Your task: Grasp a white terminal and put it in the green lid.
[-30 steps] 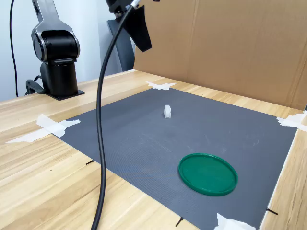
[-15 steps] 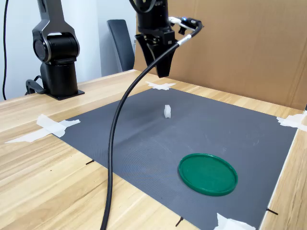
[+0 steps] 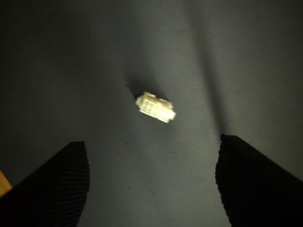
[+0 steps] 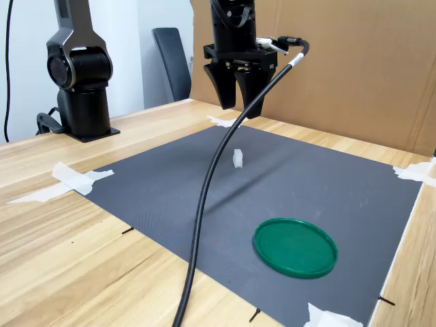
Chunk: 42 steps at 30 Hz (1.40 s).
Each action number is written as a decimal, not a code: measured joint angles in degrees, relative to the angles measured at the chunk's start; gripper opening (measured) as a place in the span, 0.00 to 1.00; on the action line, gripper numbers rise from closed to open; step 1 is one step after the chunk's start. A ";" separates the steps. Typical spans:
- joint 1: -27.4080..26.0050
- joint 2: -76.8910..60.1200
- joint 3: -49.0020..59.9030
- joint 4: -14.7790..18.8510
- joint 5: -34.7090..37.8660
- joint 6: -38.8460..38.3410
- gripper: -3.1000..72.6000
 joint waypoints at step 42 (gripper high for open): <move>7.37 9.36 7.35 -9.98 -13.87 12.99 0.92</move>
